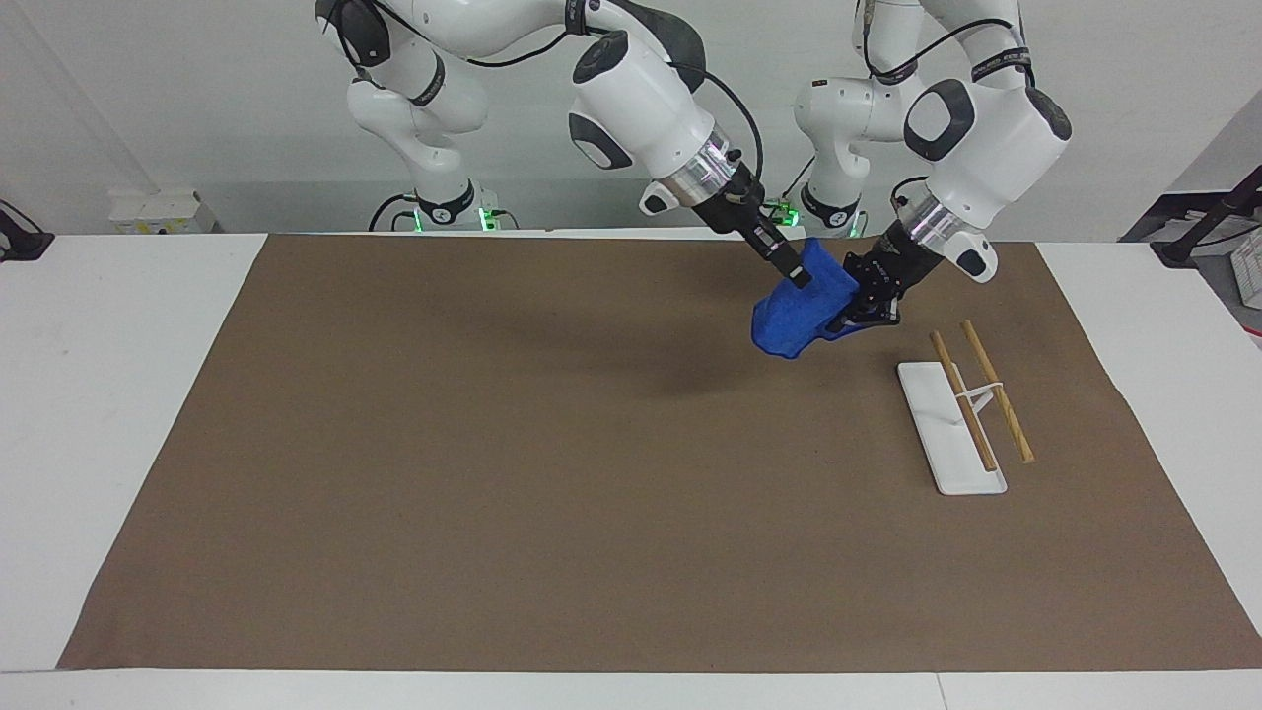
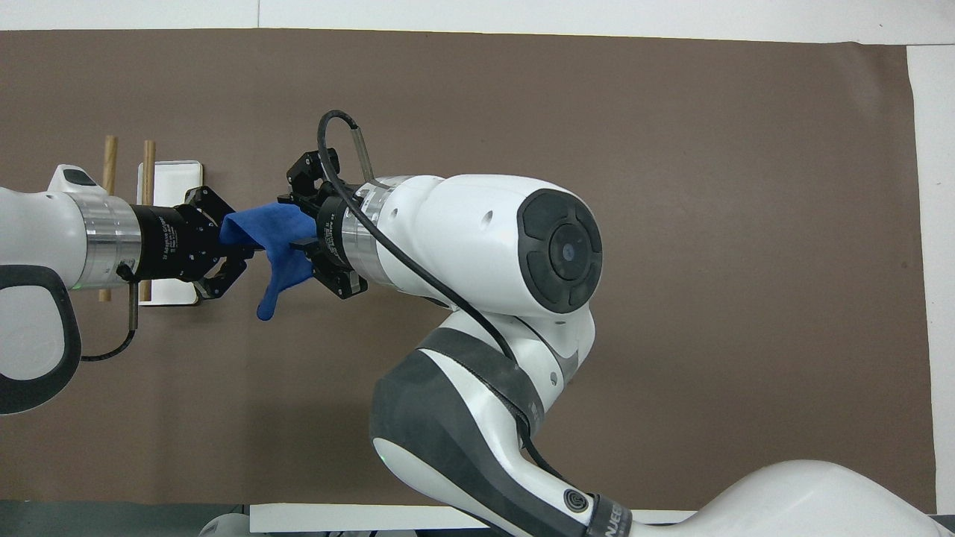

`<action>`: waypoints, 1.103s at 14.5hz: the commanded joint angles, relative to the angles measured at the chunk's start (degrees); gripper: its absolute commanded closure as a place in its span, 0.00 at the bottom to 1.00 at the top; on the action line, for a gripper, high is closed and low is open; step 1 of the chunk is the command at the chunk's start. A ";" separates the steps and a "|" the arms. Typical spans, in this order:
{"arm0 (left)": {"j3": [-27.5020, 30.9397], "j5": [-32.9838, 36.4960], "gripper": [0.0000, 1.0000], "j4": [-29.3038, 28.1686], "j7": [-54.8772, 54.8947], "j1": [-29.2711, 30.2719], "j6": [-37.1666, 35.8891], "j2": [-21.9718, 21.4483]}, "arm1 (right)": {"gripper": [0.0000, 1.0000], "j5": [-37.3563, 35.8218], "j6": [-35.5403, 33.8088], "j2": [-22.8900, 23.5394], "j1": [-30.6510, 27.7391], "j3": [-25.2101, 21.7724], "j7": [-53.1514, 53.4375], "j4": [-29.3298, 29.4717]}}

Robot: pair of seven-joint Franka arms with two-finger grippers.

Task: Right arm passes towel to left arm to hang
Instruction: 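Close the left gripper on the towel corner held by the right gripper, then open the right gripper and withdraw it while the left gripper holds the towel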

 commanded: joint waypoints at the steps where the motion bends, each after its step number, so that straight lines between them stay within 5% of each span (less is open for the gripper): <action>1: -0.03 -0.31 1.00 0.88 1.60 0.92 -0.07 0.39 | 0.01 -1.37 -4.91 -0.99 -2.01 -0.30 -6.08 0.80; 8: -0.03 0.31 1.00 1.68 23.98 6.27 0.02 1.01 | 0.01 -1.63 -17.75 -8.46 0.08 -14.87 -50.34 -1.92; 16: -0.03 6.11 1.00 1.94 43.05 16.91 9.77 2.76 | 0.01 -8.21 -42.70 -15.76 4.83 -42.82 -90.47 -4.83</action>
